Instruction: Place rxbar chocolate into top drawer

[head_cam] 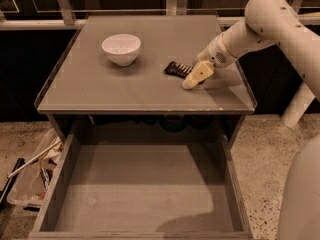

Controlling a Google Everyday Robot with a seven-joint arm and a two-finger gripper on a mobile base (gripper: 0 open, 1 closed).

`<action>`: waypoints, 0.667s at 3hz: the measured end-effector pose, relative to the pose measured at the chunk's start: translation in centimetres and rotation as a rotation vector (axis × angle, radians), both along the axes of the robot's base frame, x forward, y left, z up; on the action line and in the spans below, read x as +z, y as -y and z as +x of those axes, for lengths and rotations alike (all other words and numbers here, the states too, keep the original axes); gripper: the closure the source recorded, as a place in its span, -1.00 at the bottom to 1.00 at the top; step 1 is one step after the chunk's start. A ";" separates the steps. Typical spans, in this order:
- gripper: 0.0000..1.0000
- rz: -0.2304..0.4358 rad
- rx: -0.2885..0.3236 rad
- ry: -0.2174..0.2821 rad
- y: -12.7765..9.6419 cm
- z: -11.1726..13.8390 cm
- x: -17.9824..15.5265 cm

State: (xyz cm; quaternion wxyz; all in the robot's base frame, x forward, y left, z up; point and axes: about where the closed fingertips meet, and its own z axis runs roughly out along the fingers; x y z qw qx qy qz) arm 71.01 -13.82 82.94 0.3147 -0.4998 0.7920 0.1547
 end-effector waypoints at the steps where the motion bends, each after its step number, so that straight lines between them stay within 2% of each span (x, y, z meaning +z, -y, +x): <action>1: -0.15 0.000 0.000 0.000 0.0 0.0 0.0; 2: 0.31 0.000 0.000 0.000 0.0 0.0 0.0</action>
Offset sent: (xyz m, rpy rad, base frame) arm 0.0000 0.0000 0.0000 0.0000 0.0000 0.0000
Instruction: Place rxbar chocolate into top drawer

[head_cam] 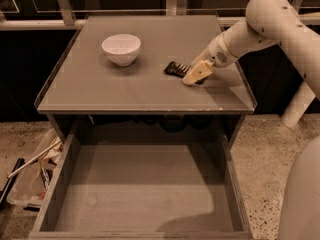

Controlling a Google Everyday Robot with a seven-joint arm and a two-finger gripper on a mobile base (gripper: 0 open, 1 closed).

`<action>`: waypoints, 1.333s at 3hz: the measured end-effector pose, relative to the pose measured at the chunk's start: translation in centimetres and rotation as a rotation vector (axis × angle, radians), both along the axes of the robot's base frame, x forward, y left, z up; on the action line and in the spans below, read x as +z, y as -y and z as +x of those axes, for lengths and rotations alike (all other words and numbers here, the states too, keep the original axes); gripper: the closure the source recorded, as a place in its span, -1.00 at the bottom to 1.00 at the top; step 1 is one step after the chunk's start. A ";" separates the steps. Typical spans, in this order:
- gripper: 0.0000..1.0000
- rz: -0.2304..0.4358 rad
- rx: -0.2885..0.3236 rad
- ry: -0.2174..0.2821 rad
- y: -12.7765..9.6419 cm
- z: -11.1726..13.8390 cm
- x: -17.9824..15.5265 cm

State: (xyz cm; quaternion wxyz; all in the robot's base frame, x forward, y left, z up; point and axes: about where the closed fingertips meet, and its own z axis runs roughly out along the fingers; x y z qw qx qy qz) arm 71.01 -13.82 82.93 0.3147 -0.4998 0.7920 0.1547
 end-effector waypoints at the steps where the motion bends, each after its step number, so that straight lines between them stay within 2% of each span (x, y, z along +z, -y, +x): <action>1: 0.78 0.000 0.000 0.000 0.0 0.0 0.0; 2: 1.00 0.000 0.000 0.000 0.0 0.0 0.0; 3: 1.00 -0.001 0.001 -0.001 0.0 0.0 0.3; 4: 1.00 -0.013 0.003 0.023 0.9 -1.0 1.2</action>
Offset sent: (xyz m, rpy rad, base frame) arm 0.0000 0.0000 0.0000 0.0000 0.0001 0.0000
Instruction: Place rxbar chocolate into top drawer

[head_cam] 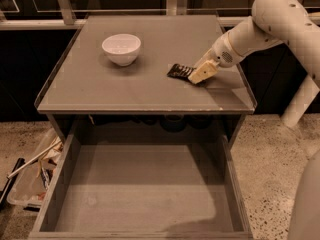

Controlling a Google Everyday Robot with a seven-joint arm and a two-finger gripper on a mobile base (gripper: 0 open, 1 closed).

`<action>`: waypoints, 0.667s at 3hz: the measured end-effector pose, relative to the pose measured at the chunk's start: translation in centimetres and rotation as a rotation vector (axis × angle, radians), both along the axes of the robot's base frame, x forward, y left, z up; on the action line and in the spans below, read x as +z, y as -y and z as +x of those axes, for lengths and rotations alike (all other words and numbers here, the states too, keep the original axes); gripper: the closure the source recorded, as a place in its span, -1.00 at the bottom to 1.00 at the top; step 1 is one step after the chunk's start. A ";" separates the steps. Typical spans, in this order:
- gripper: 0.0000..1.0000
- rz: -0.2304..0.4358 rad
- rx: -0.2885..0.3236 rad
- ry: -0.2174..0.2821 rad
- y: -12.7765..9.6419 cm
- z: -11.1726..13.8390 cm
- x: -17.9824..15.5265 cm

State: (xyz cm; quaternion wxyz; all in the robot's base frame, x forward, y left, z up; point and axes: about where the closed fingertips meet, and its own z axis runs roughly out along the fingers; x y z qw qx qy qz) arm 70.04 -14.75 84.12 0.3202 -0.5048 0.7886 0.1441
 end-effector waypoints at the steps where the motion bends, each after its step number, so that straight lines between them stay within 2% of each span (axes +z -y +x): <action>1: 1.00 0.029 0.025 0.041 1.0 -2.1 2.5; 2: 1.00 0.061 0.037 0.087 2.1 -4.4 4.8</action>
Offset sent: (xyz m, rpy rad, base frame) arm -0.0736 -0.0419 0.0813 0.0963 -0.1489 0.0423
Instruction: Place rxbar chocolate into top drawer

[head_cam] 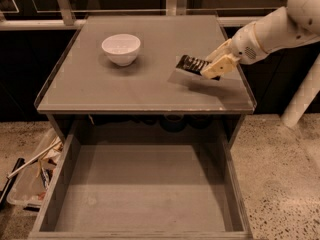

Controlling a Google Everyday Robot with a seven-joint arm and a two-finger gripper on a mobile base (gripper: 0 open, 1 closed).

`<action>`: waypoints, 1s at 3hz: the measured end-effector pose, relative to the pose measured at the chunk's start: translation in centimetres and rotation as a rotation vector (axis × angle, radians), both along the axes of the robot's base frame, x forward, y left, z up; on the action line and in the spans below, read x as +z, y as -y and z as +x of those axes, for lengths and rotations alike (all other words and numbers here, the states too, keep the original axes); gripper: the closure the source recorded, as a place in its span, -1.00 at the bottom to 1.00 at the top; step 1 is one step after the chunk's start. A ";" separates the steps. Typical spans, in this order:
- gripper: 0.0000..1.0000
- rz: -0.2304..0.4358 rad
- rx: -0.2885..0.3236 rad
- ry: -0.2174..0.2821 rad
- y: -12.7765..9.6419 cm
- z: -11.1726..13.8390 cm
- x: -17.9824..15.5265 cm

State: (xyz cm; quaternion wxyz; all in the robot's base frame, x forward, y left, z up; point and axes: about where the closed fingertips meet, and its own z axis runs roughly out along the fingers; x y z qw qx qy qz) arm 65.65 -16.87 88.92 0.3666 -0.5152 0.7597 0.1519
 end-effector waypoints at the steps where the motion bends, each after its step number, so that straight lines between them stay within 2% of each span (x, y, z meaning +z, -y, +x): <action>1: 1.00 0.018 0.004 0.034 1.5 -2.5 1.3; 2: 1.00 -0.004 -0.001 0.076 3.6 -6.0 1.7; 3: 1.00 -0.058 -0.013 0.102 5.7 -9.9 1.0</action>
Offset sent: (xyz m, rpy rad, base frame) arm -0.1114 -0.0690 0.0154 -0.0395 -0.1162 -0.0175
